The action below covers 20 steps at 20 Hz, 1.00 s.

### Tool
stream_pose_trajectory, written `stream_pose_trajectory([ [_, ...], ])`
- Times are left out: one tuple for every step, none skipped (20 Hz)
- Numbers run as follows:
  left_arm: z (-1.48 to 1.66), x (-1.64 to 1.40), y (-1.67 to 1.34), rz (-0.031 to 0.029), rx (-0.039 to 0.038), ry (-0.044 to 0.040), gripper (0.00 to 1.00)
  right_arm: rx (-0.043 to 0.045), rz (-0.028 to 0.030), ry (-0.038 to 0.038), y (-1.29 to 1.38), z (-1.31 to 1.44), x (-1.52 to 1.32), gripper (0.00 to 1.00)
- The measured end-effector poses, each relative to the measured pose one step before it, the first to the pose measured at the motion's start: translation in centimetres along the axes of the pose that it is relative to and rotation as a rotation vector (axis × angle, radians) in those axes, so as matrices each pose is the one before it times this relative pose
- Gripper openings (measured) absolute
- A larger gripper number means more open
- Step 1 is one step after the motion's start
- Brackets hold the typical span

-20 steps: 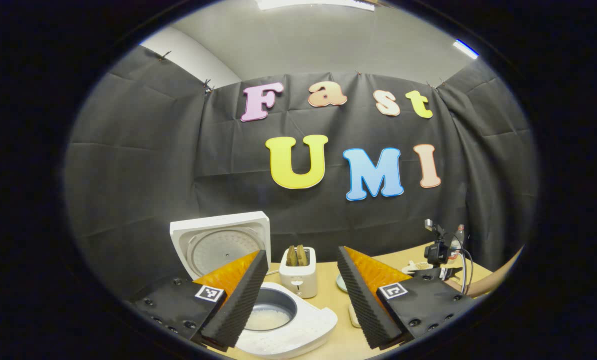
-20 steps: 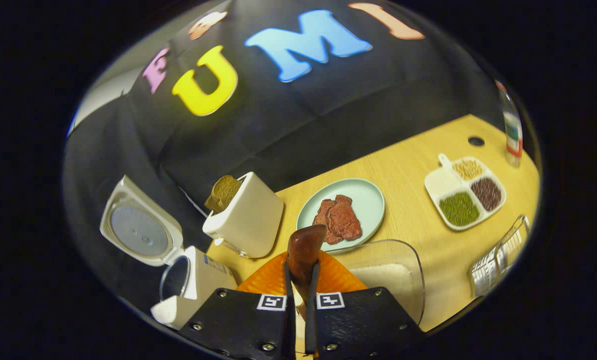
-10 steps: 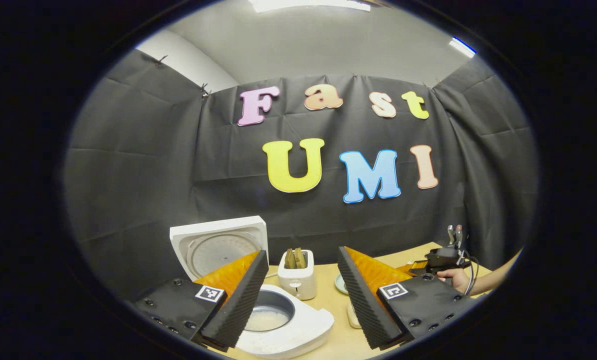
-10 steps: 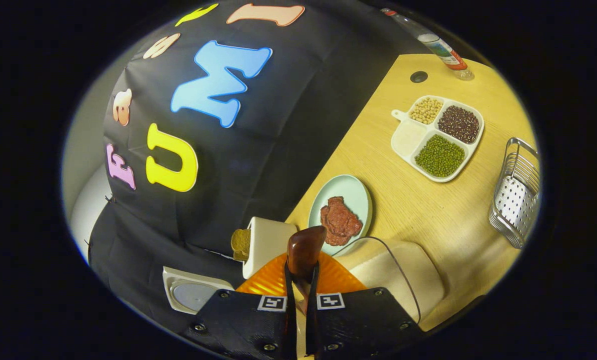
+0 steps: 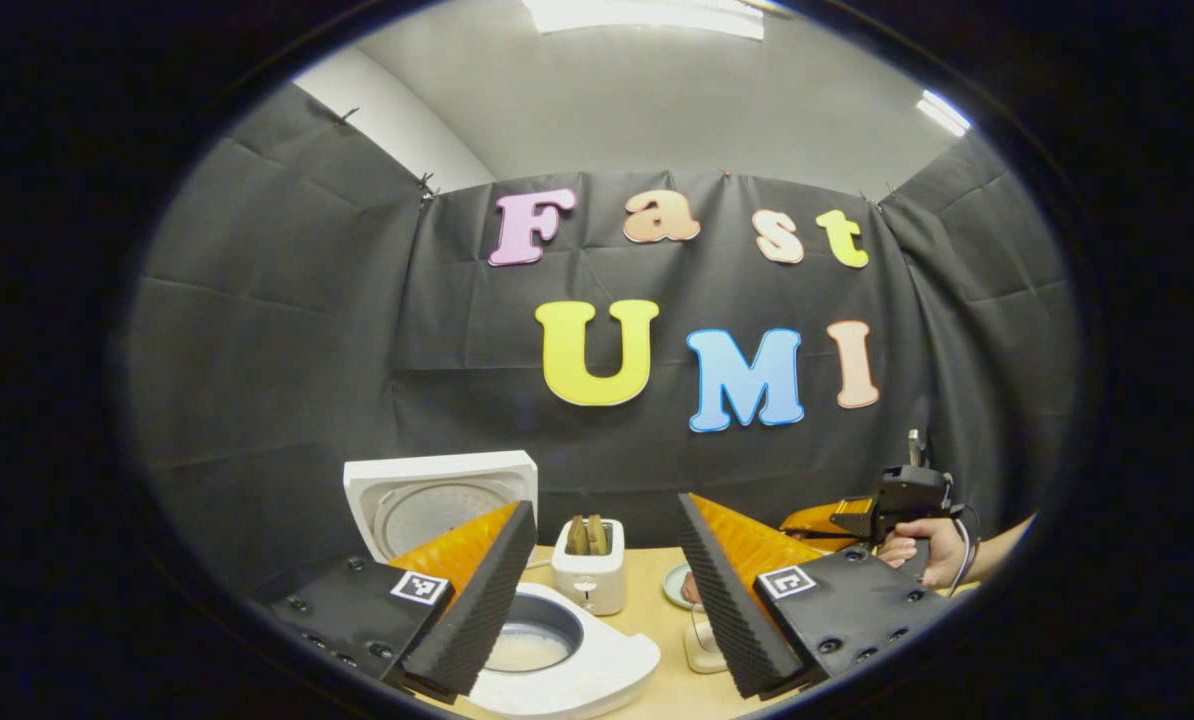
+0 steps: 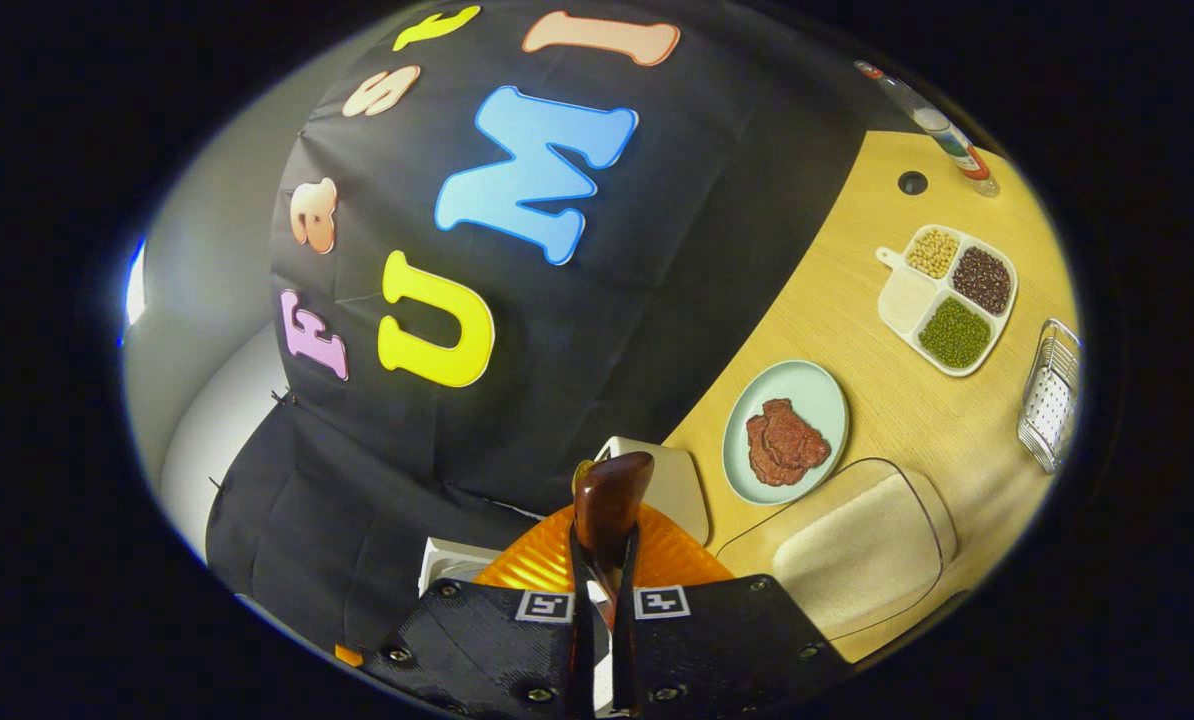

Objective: Close the left gripper, press the button to open the rice cooker; take a wooden spoon from the chopstick holder with the right hand, scoop a spoonful of rice and pour it into the rice cooker, then put the wooden spoon back into the chopstick holder.

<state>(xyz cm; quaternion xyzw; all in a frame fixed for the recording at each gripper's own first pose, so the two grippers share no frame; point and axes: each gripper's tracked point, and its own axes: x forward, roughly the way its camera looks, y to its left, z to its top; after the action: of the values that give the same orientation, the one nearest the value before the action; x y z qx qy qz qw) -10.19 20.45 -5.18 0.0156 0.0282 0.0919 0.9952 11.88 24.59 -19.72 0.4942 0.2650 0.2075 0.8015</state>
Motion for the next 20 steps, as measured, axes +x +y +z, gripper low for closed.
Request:
stream_pose_trajectory([
  [0.036, 0.221, 0.171, -0.00219, -0.00314, -0.00115, 1.00, -0.00746, 0.00940, 0.00372, 0.750, -0.424, 0.000, 0.07],
  [0.040, 0.141, 0.158, -0.00206, -0.00227, -0.00008, 1.00, -0.00205, 0.01103, 0.00426, 0.704, -0.422, 0.092, 0.07],
  [-0.073, 0.014, 0.361, 0.00147, 0.00034, -0.00113, 1.00, -0.00022, 0.00805, 0.00478, 0.767, -0.420, 0.108, 0.07],
  [0.000, 0.040, 0.309, 0.00198, 0.00422, -0.00190, 0.97, 0.00212, 0.00721, 0.00583, 0.529, -0.363, 0.216, 0.07],
  [-0.084, 0.016, 0.259, 0.00077, 0.00824, -0.00103, 0.93, 0.00065, 0.00496, 0.00626, 0.526, -0.450, 0.097, 0.07],
  [-0.048, 0.061, 0.168, 0.00028, 0.00707, -0.00069, 0.97, 0.00105, 0.00315, 0.00451, 0.353, -0.334, 0.215, 0.08],
  [-0.241, -0.063, 0.262, -0.00035, 0.00698, -0.00137, 0.93, -0.00247, 0.00463, 0.00577, 0.490, -0.497, 0.162, 0.07],
  [-0.093, 0.067, 0.304, 0.00053, 0.00624, 0.00022, 0.93, -0.00227, 0.00449, 0.00342, 0.374, -0.315, 0.158, 0.07],
  [-0.078, 0.153, 0.310, -0.00161, 0.00306, 0.00043, 0.93, -0.00368, 0.00380, 0.00734, 0.462, -0.477, 0.187, 0.07],
  [-0.031, 0.194, 0.268, -0.00296, -0.00305, 0.00157, 0.93, -0.00294, 0.00308, 0.00389, 0.394, -0.393, 0.202, 0.07],
  [-0.293, 0.208, 0.113, -0.00512, -0.00712, 0.00389, 0.93, -0.00390, 0.00474, 0.00441, 0.456, -0.419, 0.120, 0.07],
  [-0.157, 0.320, 0.481, 0.00033, -0.00780, 0.00335, 1.00, -0.00611, 0.00450, 0.00257, 0.534, -0.326, 0.287, 0.07],
  [-0.256, 0.300, 0.677, 0.00399, -0.01049, 0.00373, 0.92, -0.00222, 0.00251, 0.00528, 0.409, -0.452, 0.350, 0.07],
  [-0.195, 0.345, 0.668, 0.00621, -0.01263, 0.00351, 0.92, -0.00427, 0.00313, 0.00337, 0.357, -0.387, 0.421, 0.07],
  [-0.232, 0.424, 0.769, 0.00907, -0.00906, 0.00358, 0.92, -0.00165, 0.00333, 0.00722, 0.479, -0.650, 0.323, 0.07],
  [-0.108, 0.218, 0.964, 0.01204, -0.00299, 0.00218, 0.93, -0.00021, 0.00126, 0.00902, 0.280, -0.540, 0.570, 0.07],
  [-0.188, 0.265, 0.828, 0.01096, 0.00012, 0.00228, 0.97, 0.00260, 0.00067, 0.01051, 0.241, -0.714, 0.634, 0.07],
  [-0.150, 0.412, 0.725, 0.00617, 0.00056, 0.00343, 0.97, 0.00229, 0.00057, 0.01006, 0.217, -0.643, 0.730, 0.07],
  [-0.284, 0.403, 0.663, 0.00479, 0.00189, 0.00231, 0.93, -0.00150, 0.00276, 0.00888, 0.280, -0.673, 0.700, 0.07],
  [-0.597, 0.831, 0.766, 0.00323, 0.00402, 0.00363, 1.00, -0.00489, 0.00297, 0.01113, 0.216, -0.615, 0.845, 0.07],
])
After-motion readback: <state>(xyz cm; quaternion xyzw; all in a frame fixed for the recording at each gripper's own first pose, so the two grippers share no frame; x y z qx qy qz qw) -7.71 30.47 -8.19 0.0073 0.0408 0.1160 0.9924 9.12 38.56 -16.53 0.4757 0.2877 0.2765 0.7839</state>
